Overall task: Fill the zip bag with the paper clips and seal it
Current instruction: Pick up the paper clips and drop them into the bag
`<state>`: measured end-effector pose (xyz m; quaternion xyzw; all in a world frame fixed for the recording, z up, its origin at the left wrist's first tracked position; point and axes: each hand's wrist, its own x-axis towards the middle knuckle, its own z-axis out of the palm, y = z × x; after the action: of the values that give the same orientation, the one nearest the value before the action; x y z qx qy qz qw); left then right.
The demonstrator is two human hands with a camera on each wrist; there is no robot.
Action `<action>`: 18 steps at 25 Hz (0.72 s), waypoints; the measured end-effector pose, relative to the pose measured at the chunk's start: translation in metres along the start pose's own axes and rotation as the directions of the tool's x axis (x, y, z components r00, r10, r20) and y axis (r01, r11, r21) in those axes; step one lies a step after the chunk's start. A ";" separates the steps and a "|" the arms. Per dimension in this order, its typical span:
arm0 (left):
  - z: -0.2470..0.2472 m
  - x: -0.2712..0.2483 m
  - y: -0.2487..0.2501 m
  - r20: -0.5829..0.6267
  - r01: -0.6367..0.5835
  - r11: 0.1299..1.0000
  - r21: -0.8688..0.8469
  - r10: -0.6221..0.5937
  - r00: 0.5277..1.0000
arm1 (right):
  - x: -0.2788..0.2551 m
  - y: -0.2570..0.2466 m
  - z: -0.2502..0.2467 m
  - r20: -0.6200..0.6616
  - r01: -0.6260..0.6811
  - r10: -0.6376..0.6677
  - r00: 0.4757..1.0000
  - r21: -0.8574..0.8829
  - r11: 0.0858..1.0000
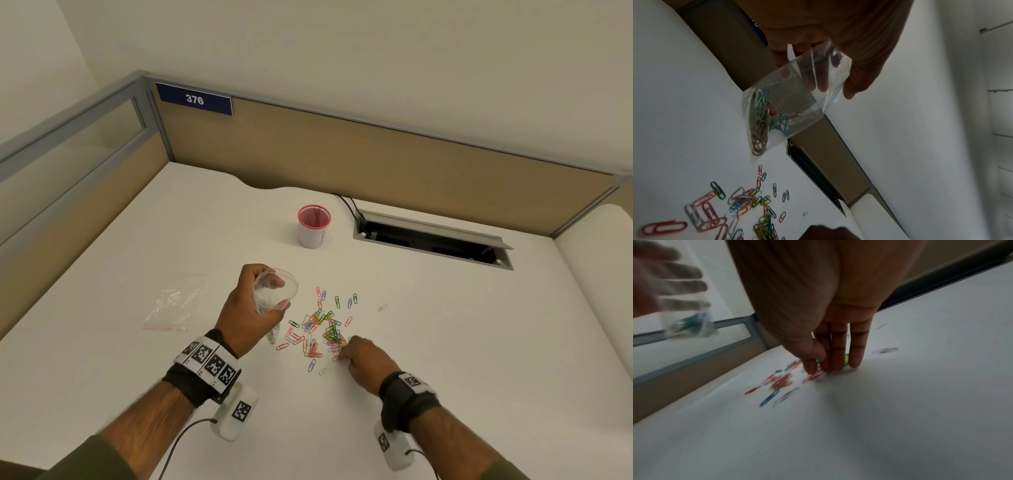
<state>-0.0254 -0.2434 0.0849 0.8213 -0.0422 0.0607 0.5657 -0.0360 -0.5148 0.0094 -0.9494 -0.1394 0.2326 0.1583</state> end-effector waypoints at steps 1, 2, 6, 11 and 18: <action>0.000 0.000 0.001 0.000 0.001 1.000 0.003 -0.001 1.000 | 0.002 0.009 -0.006 -0.033 -0.041 0.042 0.999 0.028 0.999; 0.000 0.000 0.002 -0.003 0.002 1.000 0.004 -0.002 1.000 | 0.002 0.020 -0.012 -0.070 -0.102 0.105 0.992 0.053 0.993; -0.001 -0.001 0.000 -0.027 0.007 1.000 0.006 -0.007 1.000 | -0.005 0.061 -0.020 -0.164 -0.411 0.416 0.894 0.067 0.909; 0.002 0.000 -0.003 -0.024 0.023 1.000 0.008 -0.023 0.999 | 0.020 0.007 0.000 -0.152 -0.329 0.337 0.929 0.075 0.941; -0.011 0.005 -0.004 -0.053 0.020 0.999 0.025 -0.019 0.998 | 0.064 0.038 -0.057 -0.222 -0.476 0.482 0.848 0.083 0.876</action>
<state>-0.0206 -0.2312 0.0859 0.8268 -0.0184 0.0776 0.5568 0.0536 -0.5415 0.0181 -0.9729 0.1243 0.1518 0.1227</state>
